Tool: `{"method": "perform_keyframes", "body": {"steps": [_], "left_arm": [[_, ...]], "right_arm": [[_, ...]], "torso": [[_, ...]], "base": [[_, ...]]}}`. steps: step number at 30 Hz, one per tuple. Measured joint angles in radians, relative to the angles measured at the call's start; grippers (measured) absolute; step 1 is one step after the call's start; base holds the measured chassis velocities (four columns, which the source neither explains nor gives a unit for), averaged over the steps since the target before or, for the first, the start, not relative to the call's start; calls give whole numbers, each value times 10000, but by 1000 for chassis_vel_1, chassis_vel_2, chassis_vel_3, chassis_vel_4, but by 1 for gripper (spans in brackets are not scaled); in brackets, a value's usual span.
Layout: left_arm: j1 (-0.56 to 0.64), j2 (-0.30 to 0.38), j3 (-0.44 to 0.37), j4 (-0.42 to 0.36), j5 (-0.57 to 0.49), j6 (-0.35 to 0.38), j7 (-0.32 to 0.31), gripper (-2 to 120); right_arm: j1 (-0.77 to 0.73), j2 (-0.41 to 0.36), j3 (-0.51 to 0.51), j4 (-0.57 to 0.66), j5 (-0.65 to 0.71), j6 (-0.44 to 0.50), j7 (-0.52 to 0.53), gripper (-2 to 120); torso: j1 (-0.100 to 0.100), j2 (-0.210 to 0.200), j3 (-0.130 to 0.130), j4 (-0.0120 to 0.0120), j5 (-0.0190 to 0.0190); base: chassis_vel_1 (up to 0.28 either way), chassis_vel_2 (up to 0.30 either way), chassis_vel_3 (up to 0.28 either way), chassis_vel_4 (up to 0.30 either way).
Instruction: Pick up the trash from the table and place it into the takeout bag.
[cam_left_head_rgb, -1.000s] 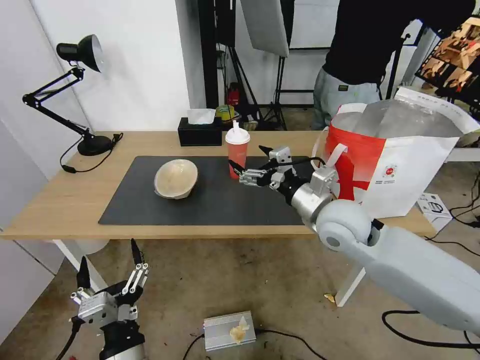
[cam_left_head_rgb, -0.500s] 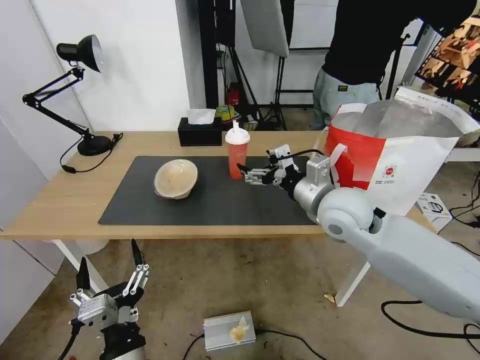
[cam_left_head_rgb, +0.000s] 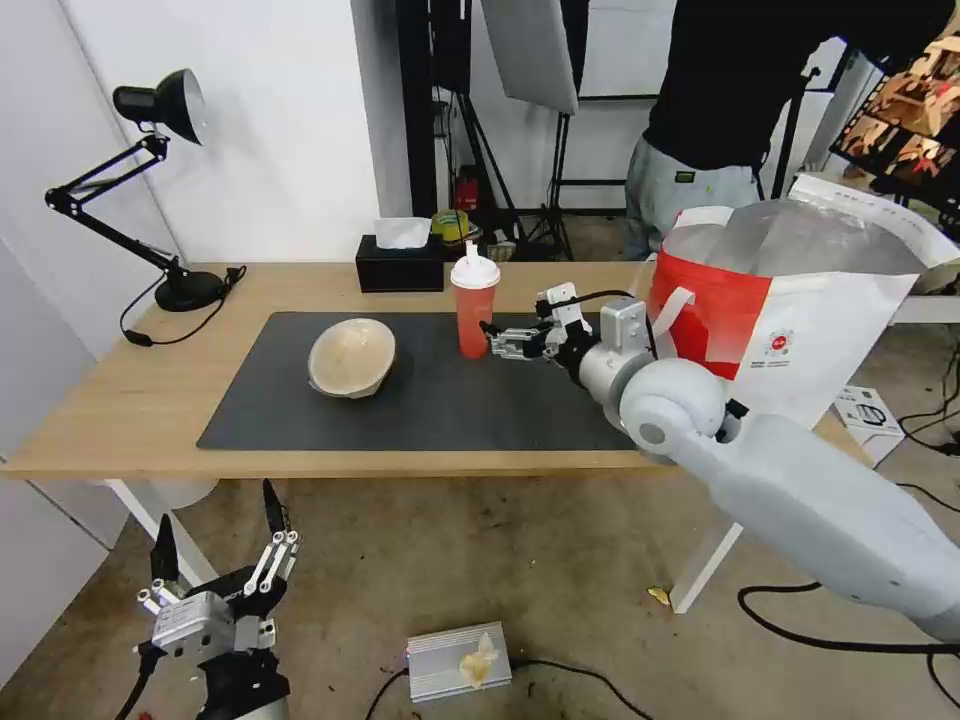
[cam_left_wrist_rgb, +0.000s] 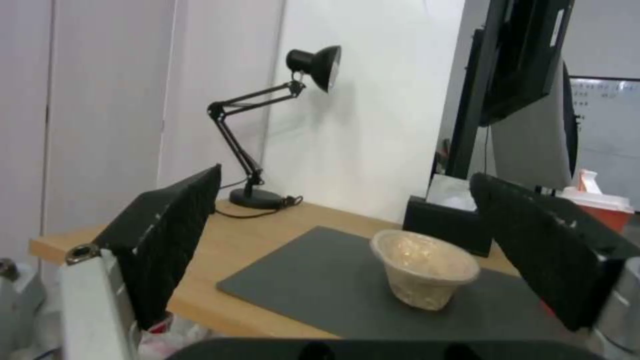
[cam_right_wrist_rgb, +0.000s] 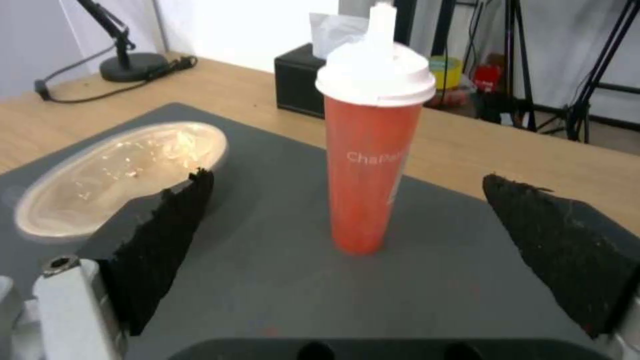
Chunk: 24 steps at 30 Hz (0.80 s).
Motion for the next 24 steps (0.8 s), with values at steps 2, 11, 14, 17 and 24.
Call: {"method": "perform_keyframes", "body": {"steps": [2,11,14,17,24], "left_arm": [[-28,20,8,58,-5,-9,7,100],[-169,22,29,215,-46,-11,12,100],[-213,4,44,256,-47,-11,12,100],[-252,17,41,281,-62,-4,12,100],[-333,54,10,341,-102,8,9,100]], "right_arm": [[87,143,-109,-230,-43,24,-7,100],[570,540,-414,-1066,-152,88,-232,100],[720,737,-532,-1446,-296,123,-317,100],[807,843,-573,-1627,-332,143,-369,100],[1054,1148,-709,-2106,-412,166,-447,100]], "torso": [[0,0,0,0,0],[0,-1,0,0,-1],[0,-1,1,1,0],[0,0,0,0,-1],[1,-1,1,0,0]], "base": [[0,0,0,0],[0,0,0,0],[0,0,0,0],[0,0,0,0],[0,0,0,0]]}}
